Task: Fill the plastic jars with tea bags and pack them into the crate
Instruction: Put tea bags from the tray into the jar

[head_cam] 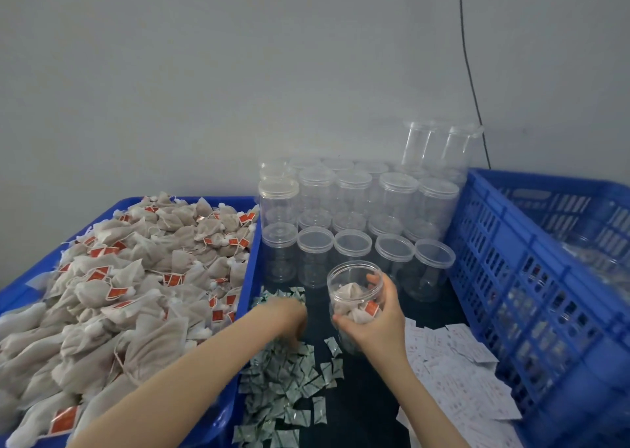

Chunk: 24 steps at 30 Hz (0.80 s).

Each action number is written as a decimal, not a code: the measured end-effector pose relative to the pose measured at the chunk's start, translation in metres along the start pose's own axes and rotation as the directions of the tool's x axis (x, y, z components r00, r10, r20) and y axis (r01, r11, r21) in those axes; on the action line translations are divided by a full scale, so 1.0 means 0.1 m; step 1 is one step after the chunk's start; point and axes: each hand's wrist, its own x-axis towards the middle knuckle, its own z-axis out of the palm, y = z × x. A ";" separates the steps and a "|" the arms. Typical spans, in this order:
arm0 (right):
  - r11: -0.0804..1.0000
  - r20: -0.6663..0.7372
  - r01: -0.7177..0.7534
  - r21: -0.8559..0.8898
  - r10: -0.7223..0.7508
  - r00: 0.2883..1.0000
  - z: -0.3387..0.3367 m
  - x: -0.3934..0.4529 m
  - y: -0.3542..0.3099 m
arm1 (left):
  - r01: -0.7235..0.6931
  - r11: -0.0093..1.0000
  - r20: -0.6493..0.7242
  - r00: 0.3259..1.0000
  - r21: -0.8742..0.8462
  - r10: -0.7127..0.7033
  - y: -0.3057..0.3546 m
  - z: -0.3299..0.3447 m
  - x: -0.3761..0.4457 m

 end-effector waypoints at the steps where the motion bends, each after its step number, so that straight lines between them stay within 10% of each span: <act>1: 1.000 0.006 0.000 0.001 0.000 1.000 -0.02 -0.01 0.00 | -0.005 0.998 0.017 1.000 0.063 0.004 0.04 0.04 0.03; 13: 1.000 0.021 -0.001 -0.011 0.001 1.000 -0.19 -0.03 0.07 | 0.094 0.994 -0.118 0.989 0.063 -0.086 0.09 0.08 0.04; 20: 0.999 0.003 -0.014 -0.036 0.014 1.000 -0.25 -0.05 0.14 | -0.084 0.899 -0.319 0.946 -0.429 -0.064 -0.18 -0.08 -0.05; 24: 0.998 0.012 -0.046 -0.053 0.047 0.999 -0.25 -0.07 0.19 | -0.279 0.793 -0.577 0.809 -0.543 -0.111 -0.26 -0.34 -0.25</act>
